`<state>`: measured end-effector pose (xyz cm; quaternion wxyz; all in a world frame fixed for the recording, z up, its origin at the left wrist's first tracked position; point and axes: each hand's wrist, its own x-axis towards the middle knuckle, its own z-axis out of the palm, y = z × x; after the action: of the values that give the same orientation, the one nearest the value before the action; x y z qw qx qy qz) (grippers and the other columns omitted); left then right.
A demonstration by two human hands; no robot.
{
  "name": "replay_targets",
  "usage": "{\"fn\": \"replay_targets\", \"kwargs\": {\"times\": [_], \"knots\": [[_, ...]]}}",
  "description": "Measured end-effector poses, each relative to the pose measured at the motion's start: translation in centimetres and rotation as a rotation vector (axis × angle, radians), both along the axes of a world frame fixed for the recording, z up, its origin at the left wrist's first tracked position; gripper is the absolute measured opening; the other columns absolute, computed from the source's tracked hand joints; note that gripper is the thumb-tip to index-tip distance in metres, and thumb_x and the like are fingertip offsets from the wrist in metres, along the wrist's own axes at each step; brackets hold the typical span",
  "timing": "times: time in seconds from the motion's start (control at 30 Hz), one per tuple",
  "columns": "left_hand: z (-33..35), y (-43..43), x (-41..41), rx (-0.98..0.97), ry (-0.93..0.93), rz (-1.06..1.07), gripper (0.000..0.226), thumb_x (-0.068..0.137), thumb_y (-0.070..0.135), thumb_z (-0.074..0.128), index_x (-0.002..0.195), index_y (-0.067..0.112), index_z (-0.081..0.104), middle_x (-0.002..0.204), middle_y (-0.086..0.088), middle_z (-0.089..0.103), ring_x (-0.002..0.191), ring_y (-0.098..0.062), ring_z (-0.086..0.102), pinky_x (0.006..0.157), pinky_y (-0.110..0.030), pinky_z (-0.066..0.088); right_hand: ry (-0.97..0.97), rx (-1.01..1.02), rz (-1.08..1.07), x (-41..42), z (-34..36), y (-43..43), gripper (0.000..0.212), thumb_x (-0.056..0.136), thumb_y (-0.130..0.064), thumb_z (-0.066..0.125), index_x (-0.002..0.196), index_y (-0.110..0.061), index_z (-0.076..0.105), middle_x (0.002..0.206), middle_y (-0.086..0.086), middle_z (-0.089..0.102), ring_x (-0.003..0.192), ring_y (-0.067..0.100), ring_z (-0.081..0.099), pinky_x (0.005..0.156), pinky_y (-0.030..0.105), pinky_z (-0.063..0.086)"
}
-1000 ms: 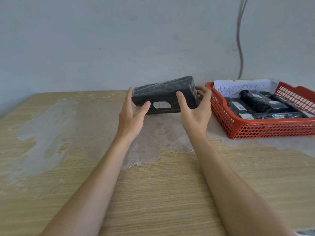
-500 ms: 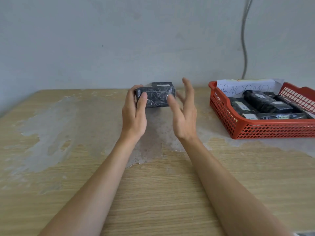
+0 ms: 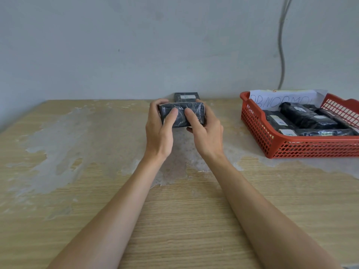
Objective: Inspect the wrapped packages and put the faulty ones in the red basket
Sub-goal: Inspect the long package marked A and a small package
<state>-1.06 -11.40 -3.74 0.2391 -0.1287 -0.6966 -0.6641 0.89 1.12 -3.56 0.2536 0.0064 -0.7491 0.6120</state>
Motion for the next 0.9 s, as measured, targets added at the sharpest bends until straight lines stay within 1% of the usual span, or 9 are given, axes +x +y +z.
{"fn": "replay_targets", "kwargs": {"times": [0.1,0.17,0.27,0.37,0.5,0.6,0.73,0.8,0.9], "knots": [[0.18,-0.38,-0.08,-0.011,0.002,-0.009,0.035,0.092,0.027,0.059,0.126,0.021,0.054,0.108,0.014,0.064,0.095,0.004,0.061,0.087,-0.017,0.045,-0.016,0.057,0.029,0.04,-0.19,0.08,0.054,0.097,-0.054,0.064,0.146,-0.031,0.060,0.106,-0.014,0.078,0.101,0.012,0.073,0.096,0.047,0.061],[0.17,-0.49,-0.10,-0.023,0.004,-0.022,0.038,0.090,0.024,0.059,0.128,0.021,0.053,0.106,0.017,0.064,0.094,0.006,0.061,0.085,-0.014,0.044,-0.025,0.096,0.022,-0.07,-0.34,0.20,0.062,0.092,-0.055,0.063,0.148,-0.030,0.058,0.113,-0.010,0.077,0.110,0.015,0.072,0.100,0.048,0.059],[-0.03,-0.79,-0.11,-0.039,0.008,-0.078,0.050,0.083,0.014,0.058,0.133,0.016,0.049,0.107,0.021,0.062,0.095,0.008,0.060,0.085,-0.013,0.045,-0.014,0.082,0.035,-0.29,-0.38,0.40,0.063,0.093,-0.050,0.065,0.151,-0.030,0.055,0.112,-0.013,0.078,0.107,0.010,0.073,0.098,0.046,0.060],[0.04,-0.93,-0.14,-0.074,0.027,-0.092,0.058,0.081,0.010,0.055,0.138,0.010,0.045,0.119,0.020,0.055,0.101,0.017,0.056,0.086,-0.006,0.042,-0.018,0.040,0.039,-0.27,-0.55,0.41,0.059,0.100,-0.052,0.057,0.154,-0.029,0.054,0.106,0.001,0.079,0.098,0.016,0.074,0.091,0.046,0.064],[0.13,-0.54,0.07,-0.060,0.009,-0.095,0.042,0.092,0.020,0.053,0.133,0.020,0.049,0.116,0.014,0.061,0.100,0.005,0.061,0.085,-0.011,0.044,-0.026,-0.056,0.012,-0.46,-0.36,0.32,0.051,0.105,-0.049,0.049,0.148,-0.023,0.061,0.105,0.015,0.076,0.103,0.024,0.074,0.088,0.046,0.066],[0.08,-0.31,-0.11,-0.058,0.009,-0.049,0.029,0.098,0.025,0.048,0.126,0.024,0.053,0.111,0.010,0.064,0.097,0.000,0.060,0.084,-0.011,0.043,-0.027,-0.029,0.029,-0.24,-0.19,0.30,0.047,0.103,-0.048,0.056,0.146,-0.028,0.062,0.105,0.003,0.078,0.103,0.020,0.074,0.091,0.047,0.064],[0.27,-0.36,-0.06,0.002,-0.032,-0.055,0.029,0.093,0.030,0.057,0.122,0.025,0.056,0.107,0.013,0.064,0.096,0.000,0.062,0.087,-0.017,0.045,-0.015,0.089,0.015,-0.01,0.02,0.33,0.061,0.090,-0.056,0.069,0.144,-0.028,0.062,0.110,-0.016,0.078,0.109,0.008,0.073,0.102,0.046,0.058],[0.40,-0.60,-0.14,0.020,-0.034,-0.047,0.035,0.090,0.032,0.065,0.123,0.024,0.057,0.105,0.012,0.066,0.095,0.001,0.064,0.086,-0.015,0.047,-0.004,0.110,0.047,0.14,0.02,0.36,0.063,0.093,-0.052,0.068,0.150,-0.027,0.058,0.111,-0.015,0.078,0.107,0.009,0.073,0.101,0.044,0.059],[0.48,-0.86,-0.21,0.023,-0.050,-0.053,0.041,0.087,0.031,0.068,0.126,0.023,0.056,0.105,0.012,0.066,0.094,0.000,0.065,0.086,-0.017,0.049,0.004,0.082,0.093,0.24,-0.11,0.52,0.060,0.096,-0.039,0.057,0.155,-0.030,0.052,0.103,0.002,0.078,0.098,0.030,0.072,0.089,0.055,0.061]]}}
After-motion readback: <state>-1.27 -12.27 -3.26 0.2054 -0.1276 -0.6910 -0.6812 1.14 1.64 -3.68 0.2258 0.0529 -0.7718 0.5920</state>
